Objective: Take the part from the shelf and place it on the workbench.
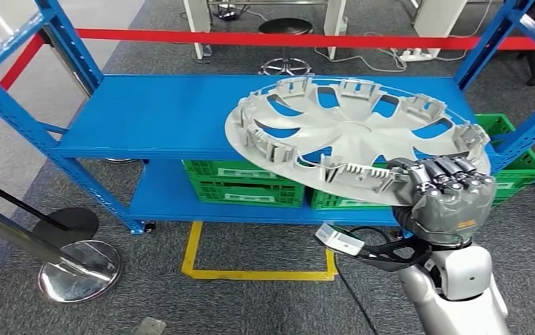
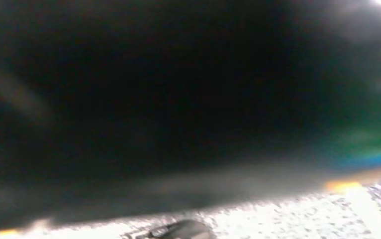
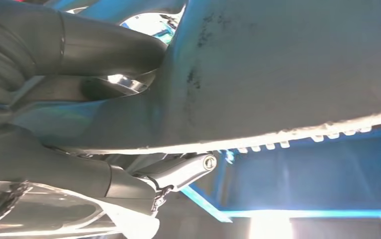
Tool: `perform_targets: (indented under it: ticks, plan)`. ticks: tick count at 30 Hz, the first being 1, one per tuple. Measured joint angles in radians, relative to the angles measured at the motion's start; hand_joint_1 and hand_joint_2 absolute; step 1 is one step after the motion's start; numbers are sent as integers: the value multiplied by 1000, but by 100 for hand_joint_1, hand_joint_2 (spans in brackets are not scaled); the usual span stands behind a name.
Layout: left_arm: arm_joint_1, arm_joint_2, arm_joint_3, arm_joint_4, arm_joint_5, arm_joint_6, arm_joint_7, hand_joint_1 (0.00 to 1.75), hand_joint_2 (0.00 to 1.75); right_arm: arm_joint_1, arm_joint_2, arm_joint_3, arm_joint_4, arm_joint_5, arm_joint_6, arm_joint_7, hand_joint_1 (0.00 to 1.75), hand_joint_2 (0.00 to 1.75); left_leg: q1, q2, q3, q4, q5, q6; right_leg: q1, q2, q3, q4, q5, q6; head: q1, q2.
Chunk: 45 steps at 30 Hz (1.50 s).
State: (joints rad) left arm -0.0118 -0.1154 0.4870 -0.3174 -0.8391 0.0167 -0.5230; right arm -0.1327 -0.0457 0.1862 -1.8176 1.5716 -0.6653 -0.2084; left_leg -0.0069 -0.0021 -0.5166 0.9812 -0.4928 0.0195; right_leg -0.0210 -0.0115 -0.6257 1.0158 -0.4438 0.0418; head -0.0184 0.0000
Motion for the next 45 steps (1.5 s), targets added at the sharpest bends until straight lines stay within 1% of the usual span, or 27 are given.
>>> perform_targets:
  ticks: [2, 4, 5, 6, 7, 9, 11, 13, 15, 16, 18, 20, 21, 22, 24, 26, 27, 29, 31, 32, 34, 35, 36, 38, 40, 42, 45]
  plan:
    - [-4, 5, 0, 0, 1, -2, 0, 0, 0, -8, 1, 2, 8, 0, 0, -1, 175, 175, 2, 3, -20, -7, 24, 15, 0, 4, -28, 65, -71, 5, 3, 0]
    - [-7, 7, 1, 0, 2, -3, 0, 0, 0, -14, 1, 4, 16, 0, 0, -1, 175, 175, -2, 3, -50, -6, 46, 22, 0, 7, -66, 195, -161, 7, 5, 0]
    - [-8, 8, 1, 0, 2, -4, 0, 0, 0, -14, 1, 4, 20, 0, 0, -1, 175, 175, -4, 3, -64, -5, 57, 23, 1, 8, -75, 251, -181, 7, 5, 0]
    - [-8, 8, 1, 0, 2, -4, 0, 0, 0, -15, 1, 5, 24, 0, 0, -1, 175, 175, -6, 3, -78, -4, 68, 23, 1, 8, -71, 280, -178, 7, 5, 0]
    - [-8, 9, 1, 0, 2, -4, 0, 0, 0, -15, 1, 5, 27, 0, 0, -1, 175, 175, -8, 3, -92, -2, 78, 22, 2, 8, -49, 273, -156, 6, 5, 0]
    - [-8, 10, 1, 0, 2, -4, 0, 0, 0, -17, 1, 6, 33, 0, 0, -1, 175, 175, -9, 3, -116, 3, 96, 19, 5, 8, 44, 155, -106, -2, 5, 0]
    - [-9, 10, 1, 0, 2, -4, 0, 0, 0, -21, 2, 6, 35, 0, 0, -2, 175, 175, -12, 2, -133, 8, 113, 11, 9, 8, 143, 8, -104, -10, 4, 0]
    - [-10, 10, 1, 0, 2, -6, -1, 0, 0, -24, 3, 7, 36, 0, 0, -2, 175, 175, -11, 2, -143, 7, 133, 1, 14, 8, 174, -50, -115, -15, 4, 0]
    - [-8, 13, 1, 0, 2, -9, 0, 0, 0, -25, 4, 7, 39, 0, 0, -3, 175, 175, -8, 1, -151, 9, 133, -11, 12, 6, 158, -53, -99, -28, 4, 0]
    - [-7, 15, 1, 0, 2, -10, 0, 0, 0, -26, 6, 6, 40, 0, 0, -3, 175, 175, -6, 0, -158, 25, 107, -18, 10, 4, 149, -54, -88, -36, 3, 0]
    - [-7, 18, 0, 0, 2, -13, 0, 0, 0, -28, 9, 6, 43, 0, 0, -4, 175, 175, 1, -1, -182, 116, 6, -34, 7, 0, 126, -55, -64, -48, 1, 0]
    - [-9, 20, 0, 0, 1, -15, 0, 0, 0, -29, 11, 6, 46, 0, 0, -4, 175, 175, 9, -1, -204, 251, -73, -45, 7, -1, 96, -53, -40, -49, -1, 0]
    - [-10, 22, 0, 0, 1, -16, 0, 0, 0, -29, 11, 6, 48, 0, 0, -4, 175, 175, 13, 0, -202, 295, -78, -49, 6, -2, 79, -51, -28, -47, 0, 0]
    - [-10, 23, 0, 0, 1, -17, 0, 0, 0, -29, 11, 6, 50, 0, 0, -4, 175, 175, 16, 0, -186, 305, -62, -52, 5, -2, 63, -48, -18, -44, -1, 0]
    - [-11, 27, 0, 0, 1, -18, 0, 0, 0, -29, 11, 6, 52, 0, 0, -4, 175, 175, 22, 0, -106, 220, -10, -56, 2, -2, 35, -38, -3, -35, -1, 0]
    - [-14, 29, 0, 0, 1, -20, 0, 0, 0, -29, 11, 6, 52, 0, 0, -4, 175, 175, 21, -3, -6, 73, -6, -51, 1, -2, 14, -27, 9, -23, -1, 0]
    - [-15, 30, 0, 0, 1, -20, 0, 0, 0, -30, 11, 6, 52, 0, 0, -4, 175, 175, 19, -4, 24, 23, -16, -46, 1, -3, 7, -24, 17, -15, 0, 0]
    - [-15, 31, 0, 0, 0, -21, 0, 0, 0, -30, 11, 6, 52, 0, 0, -4, 175, 175, 13, -6, 31, -9, -24, -28, -1, -3, -3, -25, 35, 1, 0, 0]
    - [-14, 31, 0, 0, -2, -24, 0, 0, 0, -29, 11, 6, 53, 0, 0, -5, 175, 175, 13, -2, 15, -11, -7, -6, -4, -1, -19, -11, 15, 12, 2, 0]
    - [-14, 32, 0, 0, -4, -25, 0, 0, 0, -29, 11, 6, 53, 0, 0, -5, 175, 175, 13, 1, 6, -13, 4, 4, -4, 2, -33, 22, -20, 14, 4, 0]
    - [-16, 33, 0, 0, -6, -29, 0, 0, 0, -29, 11, 7, 55, 0, 0, -5, 175, 175, 9, 3, -16, -13, 23, 18, -4, 6, -73, 149, -117, 15, 7, 0]
    - [-16, 34, 0, 0, -7, -30, 0, 0, 0, -29, 11, 7, 56, 0, 0, -5, 175, 175, 5, 3, -28, -12, 33, 21, -4, 7, -88, 219, -152, 15, 7, 0]
    - [-16, 34, 0, 0, -8, -31, 0, 0, 0, -29, 11, 7, 58, 0, 0, -5, 175, 175, 1, 3, -41, -11, 42, 22, -2, 7, -92, 267, -164, 13, 7, 0]
    - [-16, 35, 0, 0, -9, -34, 0, 0, 0, -28, 11, 7, 61, 0, 0, -4, 175, 175, -5, 3, -64, -7, 58, 23, 2, 8, -49, 253, -131, 6, 7, 0]
    - [-17, 35, -2, 0, -10, -35, 0, 0, 0, -30, 11, 7, 62, 0, 0, -4, 175, 175, -10, 2, -84, -1, 70, 20, 9, 8, 53, 117, -87, -8, 7, 0]
    - [-17, 36, -3, 0, -11, -35, 0, 0, 0, -33, 11, 7, 62, 0, 0, -3, 175, 175, -12, 1, -99, 6, 85, 13, 16, 9, 132, -7, -84, -19, 6, 0]
    - [-17, 38, -4, 1, -13, -35, 0, 0, 0, -36, 11, 8, 64, 0, 0, 1, 175, 175, -10, 1, -117, 7, 105, -3, 19, 8, 137, -46, -77, -29, 6, 0]
